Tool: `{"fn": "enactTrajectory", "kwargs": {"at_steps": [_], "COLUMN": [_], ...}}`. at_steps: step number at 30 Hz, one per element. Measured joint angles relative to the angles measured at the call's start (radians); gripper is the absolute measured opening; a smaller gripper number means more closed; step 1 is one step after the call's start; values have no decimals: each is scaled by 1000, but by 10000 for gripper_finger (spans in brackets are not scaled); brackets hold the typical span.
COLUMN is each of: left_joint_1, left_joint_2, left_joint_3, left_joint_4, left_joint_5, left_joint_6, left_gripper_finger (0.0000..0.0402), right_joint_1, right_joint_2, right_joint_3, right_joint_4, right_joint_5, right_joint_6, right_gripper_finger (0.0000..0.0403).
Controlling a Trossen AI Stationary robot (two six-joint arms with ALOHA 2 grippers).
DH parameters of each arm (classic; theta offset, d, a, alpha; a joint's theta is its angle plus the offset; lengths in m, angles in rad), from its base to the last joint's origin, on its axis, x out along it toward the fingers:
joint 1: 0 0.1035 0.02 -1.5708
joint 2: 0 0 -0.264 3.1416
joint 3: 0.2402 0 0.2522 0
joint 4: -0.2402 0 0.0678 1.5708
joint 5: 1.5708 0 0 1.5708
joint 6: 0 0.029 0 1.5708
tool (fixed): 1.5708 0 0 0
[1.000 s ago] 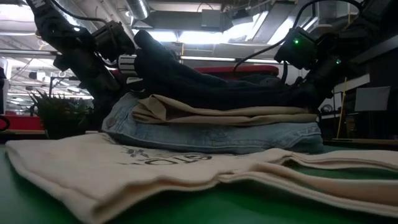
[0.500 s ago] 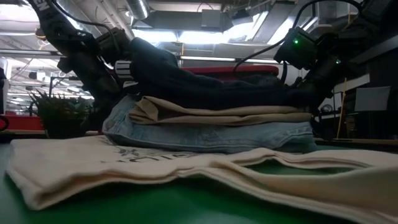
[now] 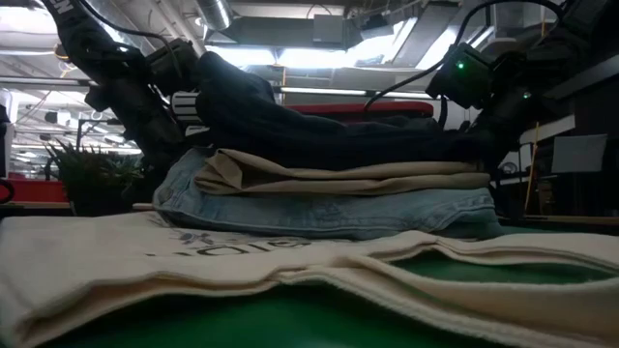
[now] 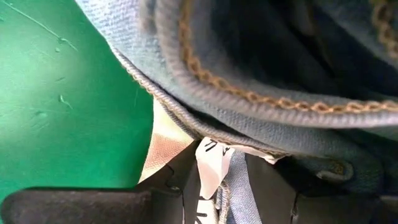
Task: Fold Laundry from Bin
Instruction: Put the stacked clothes into the red organizer bin
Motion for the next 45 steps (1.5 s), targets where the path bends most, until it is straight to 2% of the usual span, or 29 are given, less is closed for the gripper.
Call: {"fn": "enactTrajectory", "kwargs": {"at_steps": [6,11,15,26,36,41,45], "left_joint_1": [0,0,-1,-1,-2,-2,-2], "left_joint_2": [0,0,0,1,1,1,1], "left_joint_3": [-1,-2,-2,-2,-2,-2,-2], "left_joint_4": [-3,-3,-2,0,2,1,1], "left_joint_5": [5,6,9,42,57,57,58], "left_joint_6": [0,0,-1,-1,-1,-1,-1], "left_gripper_finger": [119,119,119,119,119,119,119], "right_joint_1": [1,1,5,92,24,26,28], "right_joint_2": [0,-3,-3,-2,-1,-2,-2], "right_joint_3": [0,-6,-10,-11,-12,-12,-14], "right_joint_4": [-14,-33,-41,-70,-155,-222,-194], "right_joint_5": [-11,-16,-67,-113,-372,-382,-355], "right_joint_6": [68,85,87,77,-1,-4,27], "right_gripper_finger": [149,183,180,161,161,161,161]}}
